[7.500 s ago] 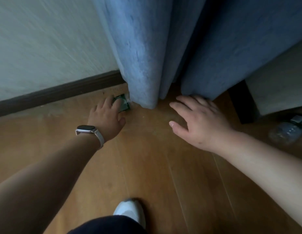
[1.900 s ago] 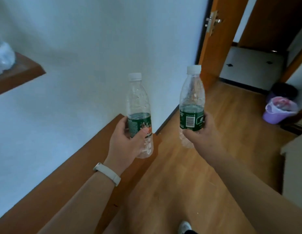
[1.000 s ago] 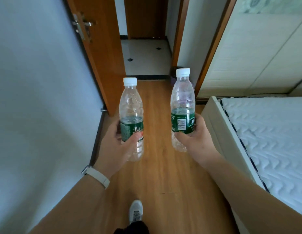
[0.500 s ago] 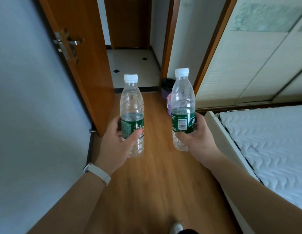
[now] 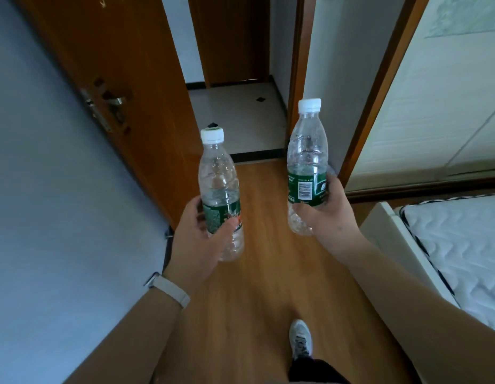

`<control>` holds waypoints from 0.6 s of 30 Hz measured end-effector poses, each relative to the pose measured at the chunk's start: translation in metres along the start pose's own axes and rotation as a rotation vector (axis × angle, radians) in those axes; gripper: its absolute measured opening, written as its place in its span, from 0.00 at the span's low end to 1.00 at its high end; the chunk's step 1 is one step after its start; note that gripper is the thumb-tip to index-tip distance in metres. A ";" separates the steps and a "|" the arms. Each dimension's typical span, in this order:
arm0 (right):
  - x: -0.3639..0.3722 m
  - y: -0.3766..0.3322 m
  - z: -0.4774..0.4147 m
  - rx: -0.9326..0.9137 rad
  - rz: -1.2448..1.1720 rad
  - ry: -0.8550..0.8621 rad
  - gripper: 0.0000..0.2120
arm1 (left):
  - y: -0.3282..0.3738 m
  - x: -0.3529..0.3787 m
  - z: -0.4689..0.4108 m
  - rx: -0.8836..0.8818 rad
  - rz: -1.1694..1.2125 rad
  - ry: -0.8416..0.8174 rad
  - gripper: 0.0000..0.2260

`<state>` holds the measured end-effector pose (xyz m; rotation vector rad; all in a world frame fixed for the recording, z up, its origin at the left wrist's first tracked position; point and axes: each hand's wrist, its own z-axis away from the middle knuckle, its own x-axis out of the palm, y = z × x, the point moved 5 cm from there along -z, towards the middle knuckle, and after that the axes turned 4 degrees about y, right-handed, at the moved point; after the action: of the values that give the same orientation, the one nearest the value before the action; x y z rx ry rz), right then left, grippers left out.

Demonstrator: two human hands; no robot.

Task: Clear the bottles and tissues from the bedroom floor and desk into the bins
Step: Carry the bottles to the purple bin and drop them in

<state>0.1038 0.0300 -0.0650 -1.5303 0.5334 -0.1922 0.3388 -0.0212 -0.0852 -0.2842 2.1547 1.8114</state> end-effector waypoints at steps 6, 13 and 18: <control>-0.043 0.021 -0.092 0.035 -0.037 -0.055 0.21 | 0.022 0.077 -0.077 -0.029 -0.059 -0.041 0.24; -0.080 0.038 -0.160 0.070 -0.079 -0.060 0.21 | 0.027 0.145 -0.135 -0.039 -0.060 -0.094 0.29; -0.092 0.047 -0.199 0.093 -0.041 -0.023 0.20 | 0.028 0.168 -0.180 -0.026 -0.061 -0.102 0.27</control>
<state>-0.0744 -0.1052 -0.0820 -1.4518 0.4684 -0.2280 0.1532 -0.1849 -0.0923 -0.2542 2.0330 1.7817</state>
